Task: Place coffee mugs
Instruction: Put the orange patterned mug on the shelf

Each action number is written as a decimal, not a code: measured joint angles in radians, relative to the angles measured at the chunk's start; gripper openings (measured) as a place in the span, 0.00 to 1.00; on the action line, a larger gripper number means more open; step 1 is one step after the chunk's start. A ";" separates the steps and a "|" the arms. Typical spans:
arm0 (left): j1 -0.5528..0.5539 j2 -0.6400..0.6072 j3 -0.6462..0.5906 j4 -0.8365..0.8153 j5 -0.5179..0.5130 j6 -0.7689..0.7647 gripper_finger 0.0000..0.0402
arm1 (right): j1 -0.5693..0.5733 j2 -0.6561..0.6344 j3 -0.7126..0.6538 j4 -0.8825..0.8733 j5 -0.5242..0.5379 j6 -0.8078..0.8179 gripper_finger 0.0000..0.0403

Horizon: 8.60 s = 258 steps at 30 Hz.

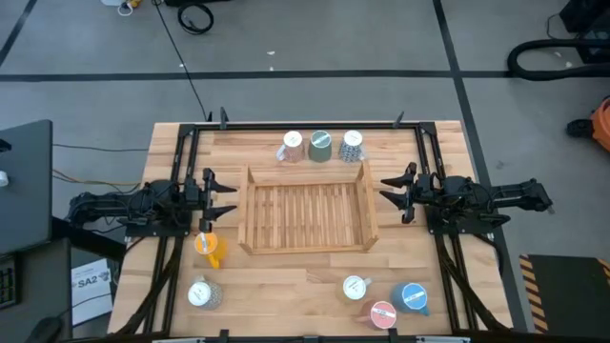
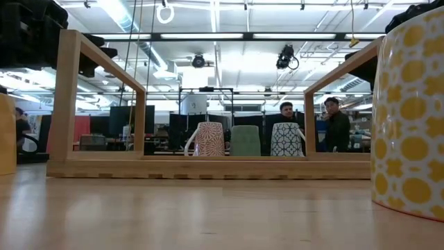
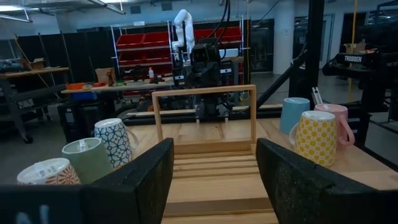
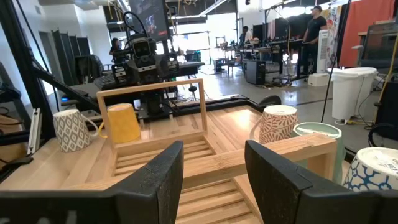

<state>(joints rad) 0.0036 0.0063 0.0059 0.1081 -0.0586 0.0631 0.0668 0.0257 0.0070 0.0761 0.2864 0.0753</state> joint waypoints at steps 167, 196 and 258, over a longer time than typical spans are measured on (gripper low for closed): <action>0.578 1.796 1.044 -0.296 0.008 -0.120 0.30 | 0.000 0.000 0.000 -0.003 0.000 0.000 0.44; 0.578 1.796 1.044 -0.297 0.006 -0.096 0.21 | 0.000 0.000 0.000 -0.002 0.000 0.000 0.44; 0.440 1.712 1.043 -0.393 -0.001 -0.103 0.20 | 0.000 0.000 0.000 -0.003 0.000 0.000 0.44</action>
<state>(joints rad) 0.4432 1.7187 1.0489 -0.2844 -0.0593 -0.0402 0.0667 0.0257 0.0071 0.0735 0.2867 0.0750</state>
